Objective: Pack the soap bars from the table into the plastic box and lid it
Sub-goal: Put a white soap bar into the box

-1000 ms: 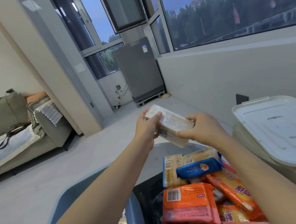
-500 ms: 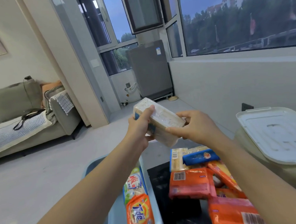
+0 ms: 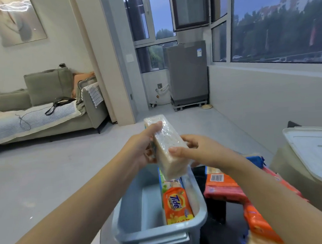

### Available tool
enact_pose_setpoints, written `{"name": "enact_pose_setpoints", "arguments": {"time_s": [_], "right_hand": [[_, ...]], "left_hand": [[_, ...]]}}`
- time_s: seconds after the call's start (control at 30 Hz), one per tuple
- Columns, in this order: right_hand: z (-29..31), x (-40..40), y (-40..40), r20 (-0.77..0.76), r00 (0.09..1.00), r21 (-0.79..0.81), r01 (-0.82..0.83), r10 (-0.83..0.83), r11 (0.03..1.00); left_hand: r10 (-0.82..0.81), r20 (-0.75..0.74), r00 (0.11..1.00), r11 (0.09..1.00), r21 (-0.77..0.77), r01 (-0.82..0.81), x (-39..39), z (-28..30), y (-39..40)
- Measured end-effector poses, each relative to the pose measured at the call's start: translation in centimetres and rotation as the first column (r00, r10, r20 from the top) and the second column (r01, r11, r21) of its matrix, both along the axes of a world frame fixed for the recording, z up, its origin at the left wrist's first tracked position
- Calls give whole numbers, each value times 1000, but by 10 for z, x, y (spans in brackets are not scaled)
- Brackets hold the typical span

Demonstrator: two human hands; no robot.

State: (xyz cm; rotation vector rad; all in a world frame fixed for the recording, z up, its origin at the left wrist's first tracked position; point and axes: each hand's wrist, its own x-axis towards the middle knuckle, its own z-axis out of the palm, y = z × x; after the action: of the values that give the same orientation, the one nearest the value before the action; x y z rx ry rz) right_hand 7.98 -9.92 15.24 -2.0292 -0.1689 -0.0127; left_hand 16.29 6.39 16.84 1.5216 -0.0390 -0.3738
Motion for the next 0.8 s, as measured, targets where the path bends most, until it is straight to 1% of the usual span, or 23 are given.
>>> {"name": "enact_pose_setpoints", "arguments": {"time_s": [0.07,0.13,0.27,0.37,0.47,0.53,0.6,0.63,0.7,0.8], "right_hand": [[-7,0,15,-107,991,94,-76,85,993],[-15,2,28,-184,975,176,-91,124,980],[-26,13,52,-307,944,321,-13,117,947],[-32,22,67,-392,914,399,63,107,915],[-34,34,77,-489,868,417,145,87,897],[-36,44,82,-588,805,416,214,82,884],[-38,52,88,-657,749,403,256,83,879],[-40,56,90,-675,734,391,269,76,880],[-45,63,94,-703,710,352,286,51,891],[-53,71,98,-756,652,337,310,59,889]], "left_hand": [[-8,-26,1000,998,55,9,-4,-4,14],[1,-46,999,995,102,3,-7,-10,26],[25,-27,999,987,160,-20,-11,-20,44],[34,51,998,979,199,-43,-10,-27,55],[61,209,976,955,272,-118,-7,-37,66],[72,288,955,919,352,-176,-6,-47,71],[110,301,947,874,425,-237,-4,-59,74],[137,293,946,862,435,-259,-3,-64,76],[162,267,950,878,400,-262,-1,-75,80],[132,236,963,941,276,-197,0,-84,85]]}}
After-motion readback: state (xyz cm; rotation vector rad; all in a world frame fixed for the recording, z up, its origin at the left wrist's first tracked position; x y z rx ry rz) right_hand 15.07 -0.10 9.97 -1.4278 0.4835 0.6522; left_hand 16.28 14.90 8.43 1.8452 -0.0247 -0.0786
